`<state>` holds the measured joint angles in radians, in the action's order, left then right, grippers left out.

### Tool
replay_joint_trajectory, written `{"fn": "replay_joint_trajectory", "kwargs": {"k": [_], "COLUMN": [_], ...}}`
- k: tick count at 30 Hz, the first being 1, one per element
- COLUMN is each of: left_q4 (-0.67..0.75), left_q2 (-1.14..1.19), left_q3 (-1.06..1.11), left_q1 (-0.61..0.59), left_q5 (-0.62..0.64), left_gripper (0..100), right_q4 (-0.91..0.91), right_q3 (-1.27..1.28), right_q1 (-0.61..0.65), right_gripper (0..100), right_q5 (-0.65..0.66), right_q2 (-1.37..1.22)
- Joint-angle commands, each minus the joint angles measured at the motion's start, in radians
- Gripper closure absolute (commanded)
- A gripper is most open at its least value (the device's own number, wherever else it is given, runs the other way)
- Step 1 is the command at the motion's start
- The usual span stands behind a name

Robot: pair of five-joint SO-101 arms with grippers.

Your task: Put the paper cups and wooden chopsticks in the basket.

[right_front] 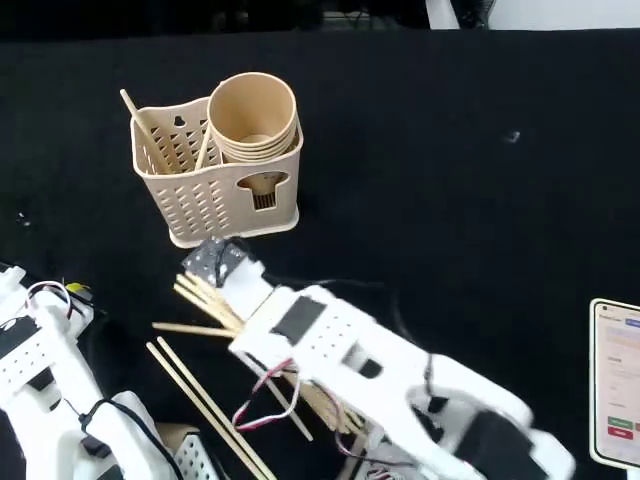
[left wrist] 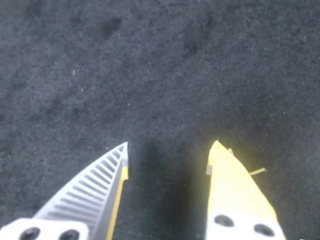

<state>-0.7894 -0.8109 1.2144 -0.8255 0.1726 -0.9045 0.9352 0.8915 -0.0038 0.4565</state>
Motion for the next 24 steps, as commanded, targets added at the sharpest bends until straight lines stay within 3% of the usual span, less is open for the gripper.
{"fn": "replay_joint_trajectory", "kwargs": {"k": [1,7,24], "left_q4": [0.014,0.014,0.014], "left_q2": [-0.003,-0.003,-0.006], "left_q3": [-0.03,-0.028,-0.027], "left_q1": [-0.001,-0.001,-0.001], "left_q5": [-0.002,-0.002,-0.002], "left_gripper": [74,74,74], "right_q4": [-0.034,-0.008,0.333], "right_q3": [-0.042,-0.036,-0.097], "right_q1": [-0.074,-0.16,-0.097], "right_gripper": [98.8,98.8,98.8], "right_q5": [0.074,0.089,0.063], "right_q2": [0.202,0.355,0.403]}}
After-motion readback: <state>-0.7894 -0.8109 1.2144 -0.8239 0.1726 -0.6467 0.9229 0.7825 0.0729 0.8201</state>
